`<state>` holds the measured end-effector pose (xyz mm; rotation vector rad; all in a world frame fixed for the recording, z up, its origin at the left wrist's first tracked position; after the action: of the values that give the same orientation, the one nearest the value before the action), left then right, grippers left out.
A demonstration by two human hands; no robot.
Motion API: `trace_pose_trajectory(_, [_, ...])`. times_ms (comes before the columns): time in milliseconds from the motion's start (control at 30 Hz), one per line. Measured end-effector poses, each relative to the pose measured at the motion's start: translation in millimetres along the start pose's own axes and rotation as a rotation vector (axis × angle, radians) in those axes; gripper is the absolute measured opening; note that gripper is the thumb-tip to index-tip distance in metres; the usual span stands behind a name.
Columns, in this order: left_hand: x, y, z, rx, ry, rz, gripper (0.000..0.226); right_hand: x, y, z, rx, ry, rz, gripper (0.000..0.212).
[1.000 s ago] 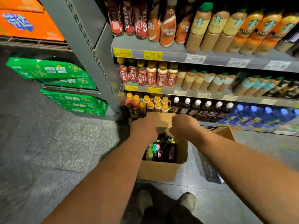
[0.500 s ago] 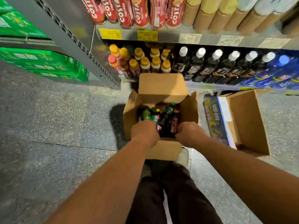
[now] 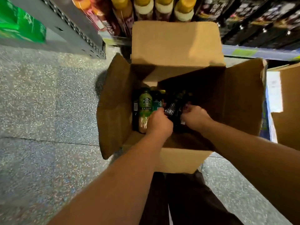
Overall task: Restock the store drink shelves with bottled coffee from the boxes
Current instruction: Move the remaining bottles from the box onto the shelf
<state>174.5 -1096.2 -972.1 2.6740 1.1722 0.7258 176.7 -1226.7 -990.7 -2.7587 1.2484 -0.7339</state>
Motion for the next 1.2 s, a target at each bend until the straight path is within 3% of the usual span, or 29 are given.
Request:
trace_pose_trajectory(133, [-19.7, -19.5, 54.2, 0.119, -0.019, -0.099, 0.046, -28.1, 16.7, 53.9, -0.169, 0.090, 0.310, 0.037])
trace_pose_trajectory(367, [-40.6, -51.0, 110.8, 0.200, -0.015, -0.236, 0.037, -53.3, 15.9, 103.5, -0.226, 0.148, 0.691, 0.054])
trace_pose_trajectory(500, [-40.3, -60.3, 126.0, 0.192, 0.081, -0.160, 0.035, -53.9, 21.0, 115.1, -0.249, 0.141, 0.666, 0.073])
trace_pose_trajectory(567, [-41.4, -57.0, 124.2, 0.169, 0.123, -0.162, 0.042, -53.2, 21.4, 115.2, -0.265, 0.096, 0.694, 0.070])
trace_pose_trajectory(733, [-45.5, -50.3, 120.9, 0.215, 0.016, -0.306, 0.057, -51.9, 30.8, 102.9, -0.276, -0.068, 0.594, 0.051])
trace_pose_trajectory(967, [-34.4, -37.0, 83.7, 0.136, -0.063, -0.446, 0.063, -56.1, 43.1, 53.8, -0.290, -0.212, 0.685, 0.058])
trace_pose_trajectory(1200, [2.6, -13.6, 24.9, 0.037, -0.146, -0.470, 0.064, -19.2, 16.5, 2.0, -0.190, -0.131, 0.795, 0.083])
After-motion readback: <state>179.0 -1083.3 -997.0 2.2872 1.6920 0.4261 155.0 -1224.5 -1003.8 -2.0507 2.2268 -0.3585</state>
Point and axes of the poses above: each hand's wrist, its own z-axis towards the middle knuckle, its own x-axis out of the back of the hand, y = z × x, the point moved 5 cm from there along z, towards the middle knuckle, and after that the axes turned 2 degrees about -y, right-handed, at the moved point
